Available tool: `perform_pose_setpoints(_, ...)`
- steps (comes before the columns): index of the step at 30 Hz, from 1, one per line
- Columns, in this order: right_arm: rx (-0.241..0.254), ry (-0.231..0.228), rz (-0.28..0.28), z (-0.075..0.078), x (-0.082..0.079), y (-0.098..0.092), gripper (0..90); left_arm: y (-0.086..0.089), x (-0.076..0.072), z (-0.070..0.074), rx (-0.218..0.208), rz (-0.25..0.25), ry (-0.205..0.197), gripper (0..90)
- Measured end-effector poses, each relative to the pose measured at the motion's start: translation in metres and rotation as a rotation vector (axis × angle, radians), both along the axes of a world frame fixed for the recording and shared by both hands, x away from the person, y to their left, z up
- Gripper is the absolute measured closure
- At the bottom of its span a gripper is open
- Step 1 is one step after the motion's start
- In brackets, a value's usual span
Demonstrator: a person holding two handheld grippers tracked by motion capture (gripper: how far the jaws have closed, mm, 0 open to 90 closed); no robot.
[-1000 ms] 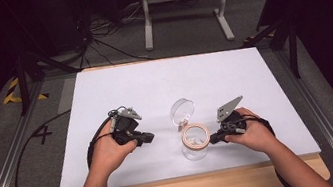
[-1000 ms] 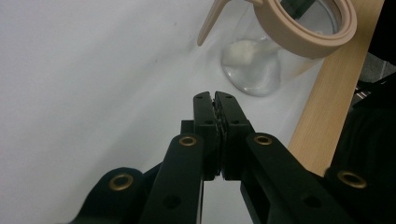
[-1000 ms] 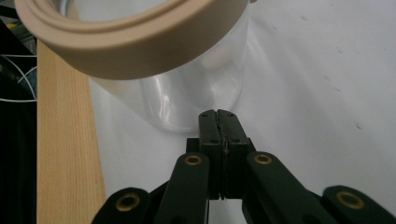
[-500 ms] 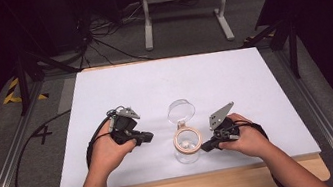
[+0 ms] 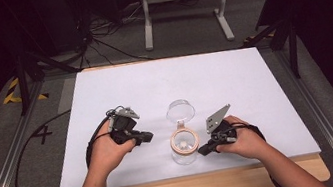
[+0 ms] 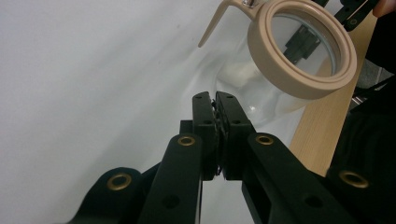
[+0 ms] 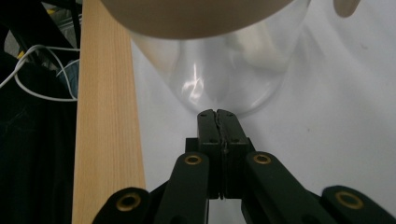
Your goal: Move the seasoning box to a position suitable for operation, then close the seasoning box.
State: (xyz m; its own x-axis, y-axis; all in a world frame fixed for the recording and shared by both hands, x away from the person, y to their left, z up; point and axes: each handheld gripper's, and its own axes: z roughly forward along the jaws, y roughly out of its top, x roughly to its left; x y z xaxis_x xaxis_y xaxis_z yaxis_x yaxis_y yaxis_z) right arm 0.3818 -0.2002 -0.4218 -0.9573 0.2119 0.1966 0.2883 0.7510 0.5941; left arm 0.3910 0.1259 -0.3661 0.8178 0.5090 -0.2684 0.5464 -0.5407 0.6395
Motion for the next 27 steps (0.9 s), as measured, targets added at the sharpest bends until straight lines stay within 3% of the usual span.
perform_pose_setpoints(2,-0.005,-0.003,-0.010,0.004,0.000,-0.005,90.0,0.001,0.000,0.001,-0.010,0.005,-0.007,87.4)
perform_pose_setpoints(8,0.080,-0.043,-0.078,0.027,0.000,-0.020,90.0,0.003,0.002,0.003,-0.059,0.015,-0.006,89.6)
perform_pose_setpoints(14,0.181,-0.102,-0.117,0.047,-0.006,-0.021,90.0,-0.007,0.010,0.008,-0.134,0.054,-0.052,89.8)
perform_pose_setpoints(20,0.242,-0.138,-0.146,0.055,-0.011,-0.017,90.0,-0.017,0.020,0.010,-0.186,0.087,-0.105,89.8)
perform_pose_setpoints(27,0.275,-0.159,-0.171,0.055,-0.017,-0.015,90.0,-0.029,0.030,0.013,-0.232,0.081,-0.144,89.9)
